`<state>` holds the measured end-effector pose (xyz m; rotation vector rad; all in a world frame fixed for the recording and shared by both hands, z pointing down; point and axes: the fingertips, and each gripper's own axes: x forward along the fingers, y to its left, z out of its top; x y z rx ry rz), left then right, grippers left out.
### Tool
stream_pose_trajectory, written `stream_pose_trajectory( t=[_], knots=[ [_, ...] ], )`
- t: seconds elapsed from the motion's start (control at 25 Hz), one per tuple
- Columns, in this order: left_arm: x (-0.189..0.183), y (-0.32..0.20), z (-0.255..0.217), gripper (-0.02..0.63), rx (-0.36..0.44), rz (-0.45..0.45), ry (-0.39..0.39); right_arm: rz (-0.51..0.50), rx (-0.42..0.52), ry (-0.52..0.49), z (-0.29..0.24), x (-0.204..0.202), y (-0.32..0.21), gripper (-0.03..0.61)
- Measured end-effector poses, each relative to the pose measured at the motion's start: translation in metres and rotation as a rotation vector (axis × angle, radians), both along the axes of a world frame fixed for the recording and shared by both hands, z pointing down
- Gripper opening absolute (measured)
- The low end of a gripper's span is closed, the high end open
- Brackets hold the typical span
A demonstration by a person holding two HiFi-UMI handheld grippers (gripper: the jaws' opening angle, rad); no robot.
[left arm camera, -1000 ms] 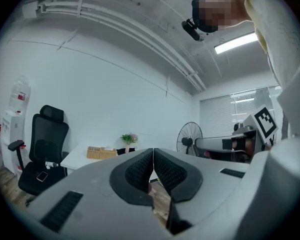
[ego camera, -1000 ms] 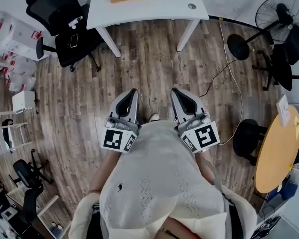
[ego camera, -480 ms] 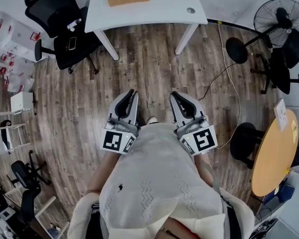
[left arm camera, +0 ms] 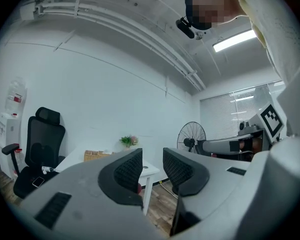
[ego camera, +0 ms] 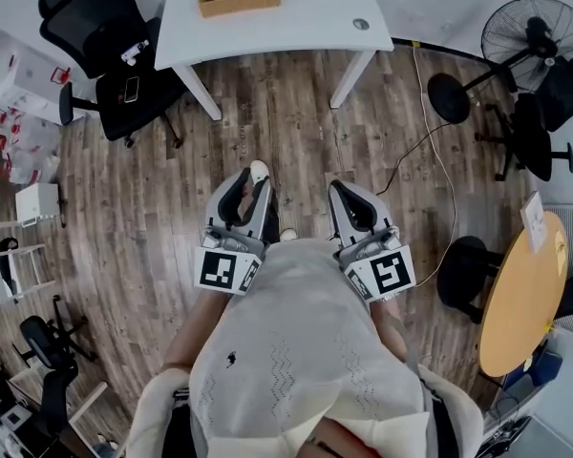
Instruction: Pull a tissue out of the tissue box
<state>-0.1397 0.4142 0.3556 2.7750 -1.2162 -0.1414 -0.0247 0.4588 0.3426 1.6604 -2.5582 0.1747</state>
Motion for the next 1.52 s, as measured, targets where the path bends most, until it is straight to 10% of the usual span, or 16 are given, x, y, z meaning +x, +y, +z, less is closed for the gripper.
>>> stream_pose_trajectory(
  t=[1.52],
  knots=[
    [0.023,-0.214,0.024,0.124,-0.109,0.055,0.003,0.038,-0.095,0.020,0.024,0.020,-0.199,0.002]
  ],
)
